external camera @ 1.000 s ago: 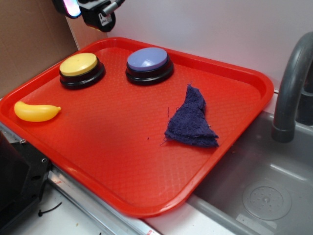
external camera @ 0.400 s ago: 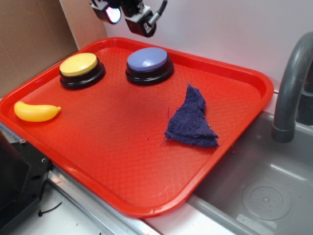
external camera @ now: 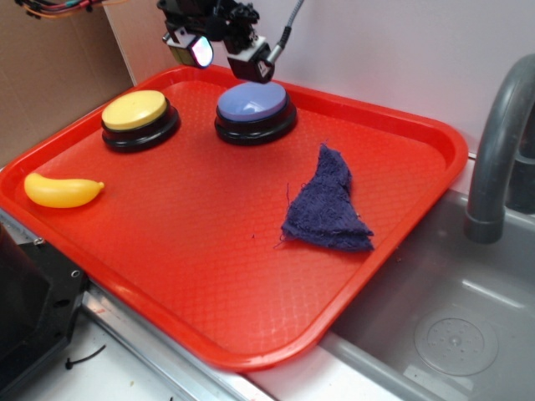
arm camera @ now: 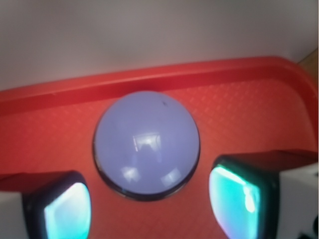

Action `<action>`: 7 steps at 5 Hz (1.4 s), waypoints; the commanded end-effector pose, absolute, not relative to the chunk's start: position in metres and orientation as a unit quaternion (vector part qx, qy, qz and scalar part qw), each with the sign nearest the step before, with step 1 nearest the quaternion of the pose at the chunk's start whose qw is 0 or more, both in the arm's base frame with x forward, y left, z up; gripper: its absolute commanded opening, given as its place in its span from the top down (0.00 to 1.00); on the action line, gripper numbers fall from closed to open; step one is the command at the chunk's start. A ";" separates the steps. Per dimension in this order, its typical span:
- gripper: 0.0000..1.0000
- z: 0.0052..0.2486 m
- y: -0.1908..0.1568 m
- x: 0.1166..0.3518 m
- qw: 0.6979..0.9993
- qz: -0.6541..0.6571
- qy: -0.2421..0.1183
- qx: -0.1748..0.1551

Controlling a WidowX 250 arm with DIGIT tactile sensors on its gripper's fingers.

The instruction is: Push the purple button.

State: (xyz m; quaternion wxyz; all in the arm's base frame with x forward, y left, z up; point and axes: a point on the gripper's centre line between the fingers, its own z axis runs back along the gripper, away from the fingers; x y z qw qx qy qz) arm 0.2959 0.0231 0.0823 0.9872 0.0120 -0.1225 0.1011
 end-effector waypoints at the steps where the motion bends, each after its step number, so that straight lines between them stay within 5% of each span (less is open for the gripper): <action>1: 0.00 0.073 0.029 0.321 0.985 0.112 -0.132 -0.001; 4: 0.00 0.072 0.028 0.318 0.989 0.089 -0.121 0.002; 7: 0.00 0.114 0.026 0.306 0.986 0.075 -0.146 0.015</action>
